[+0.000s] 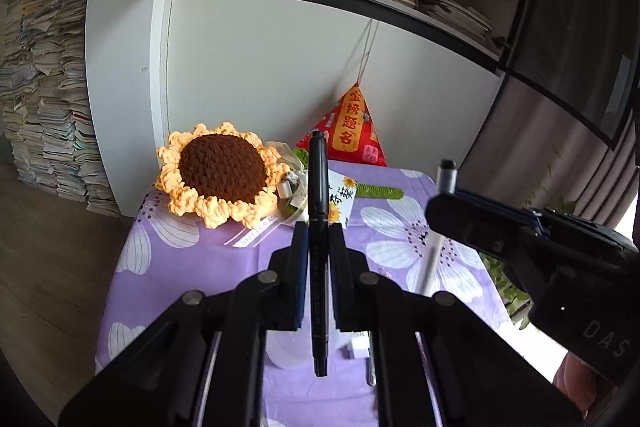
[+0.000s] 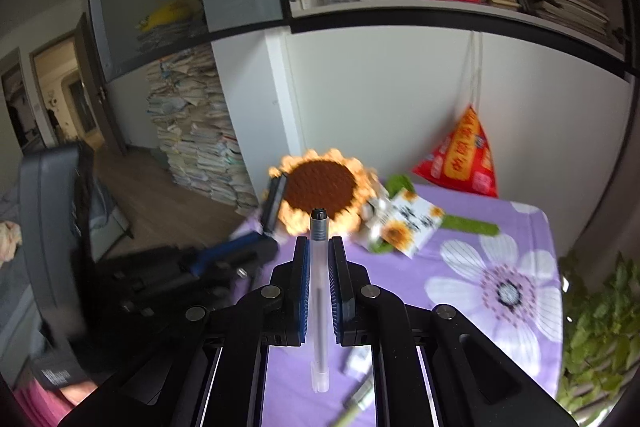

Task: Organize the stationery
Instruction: 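Carry black marker and clear gel pen with both tools to frosted cup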

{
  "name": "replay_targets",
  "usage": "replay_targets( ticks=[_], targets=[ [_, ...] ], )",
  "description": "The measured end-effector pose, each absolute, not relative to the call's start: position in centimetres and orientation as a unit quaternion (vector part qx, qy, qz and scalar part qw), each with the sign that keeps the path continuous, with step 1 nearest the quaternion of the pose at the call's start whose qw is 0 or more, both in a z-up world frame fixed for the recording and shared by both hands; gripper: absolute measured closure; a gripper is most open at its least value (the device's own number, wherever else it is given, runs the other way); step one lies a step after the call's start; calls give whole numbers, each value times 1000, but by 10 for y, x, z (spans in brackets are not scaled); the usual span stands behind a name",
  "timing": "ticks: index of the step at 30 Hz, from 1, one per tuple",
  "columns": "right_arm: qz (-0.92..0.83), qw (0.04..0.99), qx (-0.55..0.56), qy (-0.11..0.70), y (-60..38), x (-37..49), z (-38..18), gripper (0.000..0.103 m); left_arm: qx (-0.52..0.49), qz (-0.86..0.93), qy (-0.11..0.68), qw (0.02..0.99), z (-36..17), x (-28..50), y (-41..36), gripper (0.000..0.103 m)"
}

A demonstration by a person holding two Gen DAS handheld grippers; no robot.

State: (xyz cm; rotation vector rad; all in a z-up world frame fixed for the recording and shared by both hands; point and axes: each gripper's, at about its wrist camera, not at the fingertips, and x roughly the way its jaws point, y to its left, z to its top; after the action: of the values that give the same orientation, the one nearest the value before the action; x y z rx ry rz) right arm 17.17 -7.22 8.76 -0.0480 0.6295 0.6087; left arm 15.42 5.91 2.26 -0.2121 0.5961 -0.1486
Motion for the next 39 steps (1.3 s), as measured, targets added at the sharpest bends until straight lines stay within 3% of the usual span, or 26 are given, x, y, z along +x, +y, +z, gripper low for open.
replay_targets(
  ticks=[9, 39],
  targets=[
    [291, 906, 25, 307, -44, 208, 75, 93, -123, -97, 293, 943, 7, 179, 71, 95],
    [279, 881, -2, 381, -39, 223, 7, 93, -108, -104, 310, 939, -46, 173, 68, 95]
  ],
)
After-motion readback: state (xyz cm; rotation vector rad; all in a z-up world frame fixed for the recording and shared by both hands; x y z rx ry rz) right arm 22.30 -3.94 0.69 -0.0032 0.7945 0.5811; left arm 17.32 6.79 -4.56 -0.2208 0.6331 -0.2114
